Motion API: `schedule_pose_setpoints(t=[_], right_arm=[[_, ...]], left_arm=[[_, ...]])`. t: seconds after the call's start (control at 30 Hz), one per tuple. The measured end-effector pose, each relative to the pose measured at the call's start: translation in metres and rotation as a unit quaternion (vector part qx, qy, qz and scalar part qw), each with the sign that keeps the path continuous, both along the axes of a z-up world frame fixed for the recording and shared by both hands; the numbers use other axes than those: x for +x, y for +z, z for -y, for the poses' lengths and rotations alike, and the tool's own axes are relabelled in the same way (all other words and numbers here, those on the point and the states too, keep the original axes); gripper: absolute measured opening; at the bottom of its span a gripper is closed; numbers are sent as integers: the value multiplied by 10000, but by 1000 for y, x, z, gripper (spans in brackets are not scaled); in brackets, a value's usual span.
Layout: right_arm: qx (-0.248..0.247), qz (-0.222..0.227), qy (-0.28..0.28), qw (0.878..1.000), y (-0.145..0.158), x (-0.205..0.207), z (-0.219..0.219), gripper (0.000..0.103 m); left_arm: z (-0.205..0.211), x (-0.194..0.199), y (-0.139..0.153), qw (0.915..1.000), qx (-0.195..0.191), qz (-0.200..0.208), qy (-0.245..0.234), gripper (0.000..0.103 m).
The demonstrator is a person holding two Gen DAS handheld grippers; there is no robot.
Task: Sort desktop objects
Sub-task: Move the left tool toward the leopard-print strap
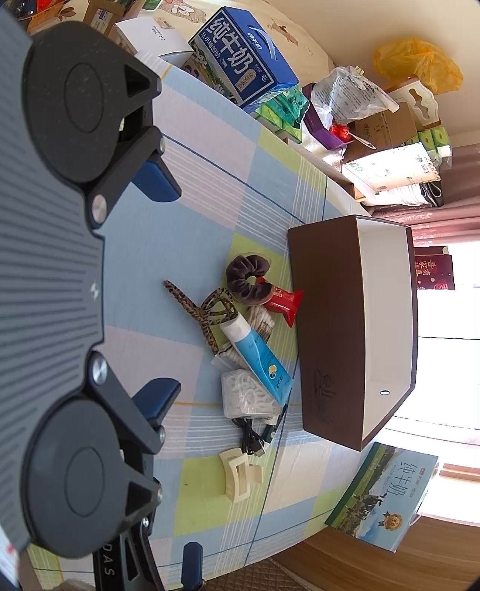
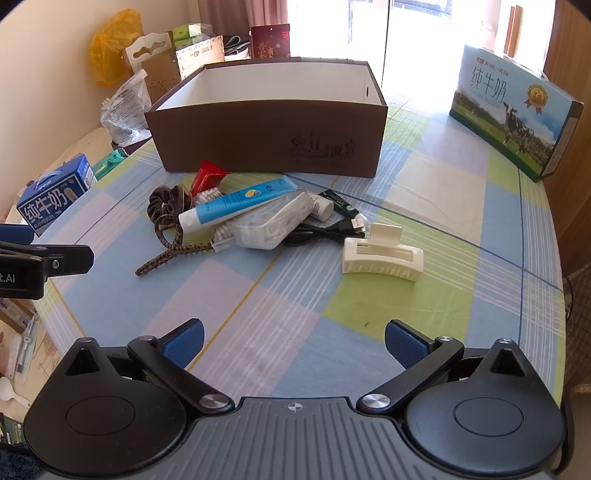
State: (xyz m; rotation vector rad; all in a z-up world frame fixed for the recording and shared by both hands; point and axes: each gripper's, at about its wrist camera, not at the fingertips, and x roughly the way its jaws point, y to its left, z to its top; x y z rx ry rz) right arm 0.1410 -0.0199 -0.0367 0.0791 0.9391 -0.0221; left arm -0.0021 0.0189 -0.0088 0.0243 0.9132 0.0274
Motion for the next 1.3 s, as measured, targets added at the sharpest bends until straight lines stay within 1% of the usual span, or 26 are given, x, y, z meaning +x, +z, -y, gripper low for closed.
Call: schedule_pose_setpoints(t=[0.6, 0.9, 1.13, 1.3], right_arm=[[116, -77, -85, 9999, -5, 11, 7, 101], [149, -97, -117, 9998, -9, 20, 12, 101], [322, -134, -290, 9990, -12, 28, 20, 101], [360, -106, -313, 9988, -13, 34, 24, 101]], left_arm=[[-4, 15, -10, 9999, 119, -89, -21, 100], [-9, 26, -17, 9998, 105, -171, -25, 100], [-9, 36, -19, 9996, 75, -135, -231, 100], [-5, 44, -21, 9981, 205, -41, -579, 100]])
